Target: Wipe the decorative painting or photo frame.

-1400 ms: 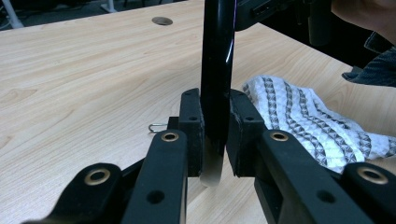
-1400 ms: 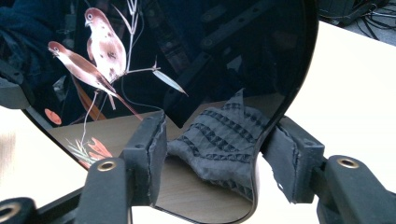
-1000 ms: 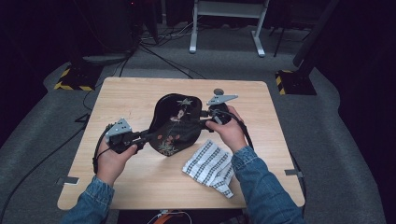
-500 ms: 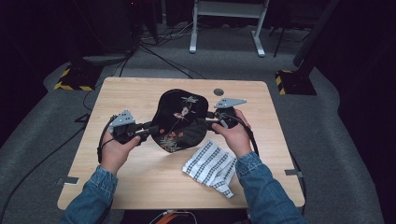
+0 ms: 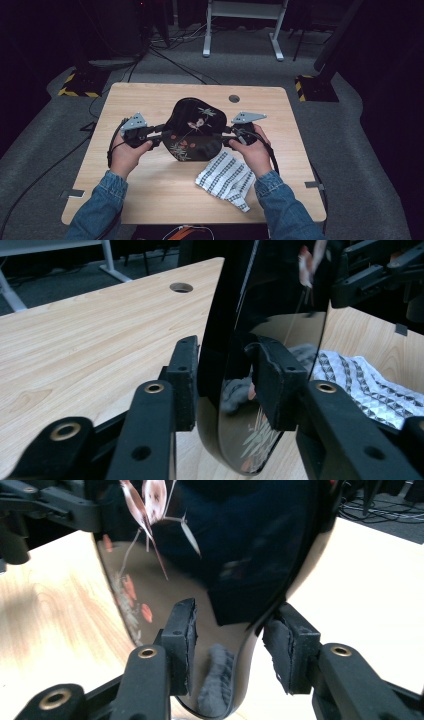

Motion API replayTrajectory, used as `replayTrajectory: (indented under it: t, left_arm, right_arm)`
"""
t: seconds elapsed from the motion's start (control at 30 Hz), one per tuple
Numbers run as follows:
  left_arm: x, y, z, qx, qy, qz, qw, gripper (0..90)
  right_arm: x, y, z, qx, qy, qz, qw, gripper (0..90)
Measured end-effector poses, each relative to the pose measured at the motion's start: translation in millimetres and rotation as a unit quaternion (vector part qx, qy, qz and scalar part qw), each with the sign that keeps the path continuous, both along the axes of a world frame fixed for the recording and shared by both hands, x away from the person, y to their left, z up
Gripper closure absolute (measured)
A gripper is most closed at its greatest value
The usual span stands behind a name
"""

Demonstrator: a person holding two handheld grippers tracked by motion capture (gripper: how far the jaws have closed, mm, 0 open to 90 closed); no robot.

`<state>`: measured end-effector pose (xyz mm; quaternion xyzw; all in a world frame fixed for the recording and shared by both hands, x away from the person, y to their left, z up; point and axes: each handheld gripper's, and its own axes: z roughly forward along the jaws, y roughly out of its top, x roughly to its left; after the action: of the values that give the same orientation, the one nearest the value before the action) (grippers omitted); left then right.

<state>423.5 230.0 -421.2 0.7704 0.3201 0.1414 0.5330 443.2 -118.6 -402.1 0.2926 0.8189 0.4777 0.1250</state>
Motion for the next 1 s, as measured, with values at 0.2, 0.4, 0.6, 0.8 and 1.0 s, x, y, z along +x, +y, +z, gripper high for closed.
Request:
replayTrajectory:
  t: [0.2, 0.4, 0.6, 0.8, 1.0]
  left_arm:
    - [3.8, 2.2, -1.6, -0.005, -0.007, 0.005, 0.9999, 59.7]
    - [5.9, 4.1, -2.5, -0.017, -0.005, 0.012, 0.9998, 58.9]
    - [-0.8, 3.2, 1.3, -0.037, 0.022, 0.02, 0.9989, 53.8]
    - [-18.0, 12.8, 11.7, -0.024, 0.012, 0.039, 0.9989, 46.5]
    - [-43.4, 21.4, 26.0, -0.015, 0.019, 0.063, 0.9977, 46.9]
  right_arm:
    - [-7.2, 3.2, 2.7, 0.001, -0.001, 0.011, 0.9999, 60.2]
    - [-10.3, 4.2, 2.3, 0.002, 0.0, 0.017, 0.9999, 62.6]
    - [-9.6, 1.5, 1.3, 0.008, -0.001, 0.017, 0.9998, 61.7]
    - [-8.5, -1.8, 0.7, 0.028, -0.004, 0.019, 0.9994, 59.7]
    - [-8.7, -1.2, 0.7, 0.038, -0.006, 0.021, 0.999, 56.1]
